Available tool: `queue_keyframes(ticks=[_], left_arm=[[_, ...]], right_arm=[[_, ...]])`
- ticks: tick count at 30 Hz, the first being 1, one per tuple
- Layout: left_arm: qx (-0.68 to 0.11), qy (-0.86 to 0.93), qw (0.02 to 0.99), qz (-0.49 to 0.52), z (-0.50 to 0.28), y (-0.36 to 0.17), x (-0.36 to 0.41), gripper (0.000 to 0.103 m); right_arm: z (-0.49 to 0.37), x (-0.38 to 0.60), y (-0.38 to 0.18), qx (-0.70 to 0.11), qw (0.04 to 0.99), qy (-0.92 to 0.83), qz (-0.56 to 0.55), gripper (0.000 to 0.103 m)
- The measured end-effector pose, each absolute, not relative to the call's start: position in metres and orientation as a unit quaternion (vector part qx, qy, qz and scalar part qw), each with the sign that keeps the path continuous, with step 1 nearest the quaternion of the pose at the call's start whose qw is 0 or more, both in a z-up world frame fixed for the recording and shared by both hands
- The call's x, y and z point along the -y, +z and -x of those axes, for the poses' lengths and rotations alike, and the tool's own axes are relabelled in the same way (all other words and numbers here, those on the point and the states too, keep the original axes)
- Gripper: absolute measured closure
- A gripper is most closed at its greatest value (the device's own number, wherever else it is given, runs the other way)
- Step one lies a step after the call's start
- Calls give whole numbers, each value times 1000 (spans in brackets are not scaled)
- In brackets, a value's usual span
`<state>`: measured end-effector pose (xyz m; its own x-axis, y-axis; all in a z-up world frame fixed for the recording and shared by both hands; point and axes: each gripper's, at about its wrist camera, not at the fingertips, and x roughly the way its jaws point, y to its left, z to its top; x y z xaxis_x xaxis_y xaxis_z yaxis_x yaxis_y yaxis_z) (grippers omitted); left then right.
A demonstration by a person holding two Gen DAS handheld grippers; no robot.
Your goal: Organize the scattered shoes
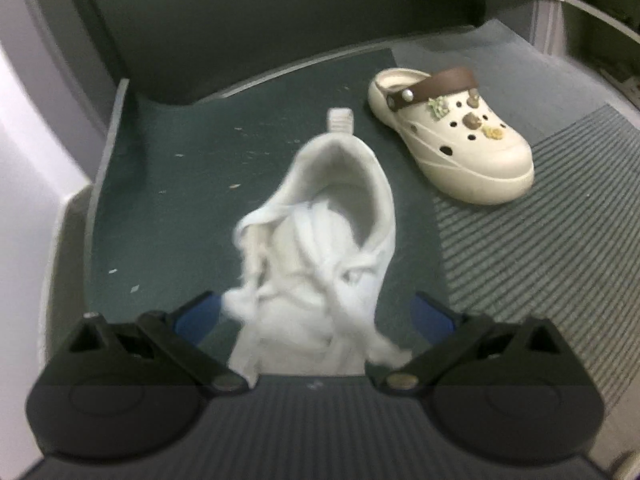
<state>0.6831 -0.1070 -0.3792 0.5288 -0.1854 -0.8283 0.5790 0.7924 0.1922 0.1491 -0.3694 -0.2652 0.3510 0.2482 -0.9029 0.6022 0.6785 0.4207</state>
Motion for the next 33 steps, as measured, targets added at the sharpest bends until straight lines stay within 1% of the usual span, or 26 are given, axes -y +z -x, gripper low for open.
queue_keyframes(ticks=[2,4,5,7,9,14,18,23,30,33], left_arm=[[-435,-221,838,-243,-694,-394,115,0],[-433,-206,839,-256,-700,-405,122,6],[-431,-198,840,-263,-703,-410,125,13],[-425,-189,843,-269,-701,-414,128,15],[-423,-186,844,-271,-697,-413,127,21],[-432,-190,836,-279,-673,-404,124,24],[-435,-220,826,-282,-647,-394,127,25],[-411,-266,813,-315,-600,-366,151,25],[-367,-335,799,-338,-528,-306,204,25],[-338,-378,786,-354,-480,-272,233,25]], right_arm=[[-152,368,-266,-553,730,-121,-382,0],[-153,366,-264,-552,735,-124,-374,0],[-156,368,-260,-552,737,-128,-369,0],[-159,371,-252,-552,739,-139,-361,0],[-155,367,-247,-551,740,-146,-357,0],[-155,364,-242,-552,744,-161,-341,0],[-150,360,-227,-533,758,-159,-341,0],[-134,361,-199,-503,784,-160,-326,0],[-93,387,-159,-445,806,-211,-327,0],[-75,400,-140,-412,815,-239,-331,0]])
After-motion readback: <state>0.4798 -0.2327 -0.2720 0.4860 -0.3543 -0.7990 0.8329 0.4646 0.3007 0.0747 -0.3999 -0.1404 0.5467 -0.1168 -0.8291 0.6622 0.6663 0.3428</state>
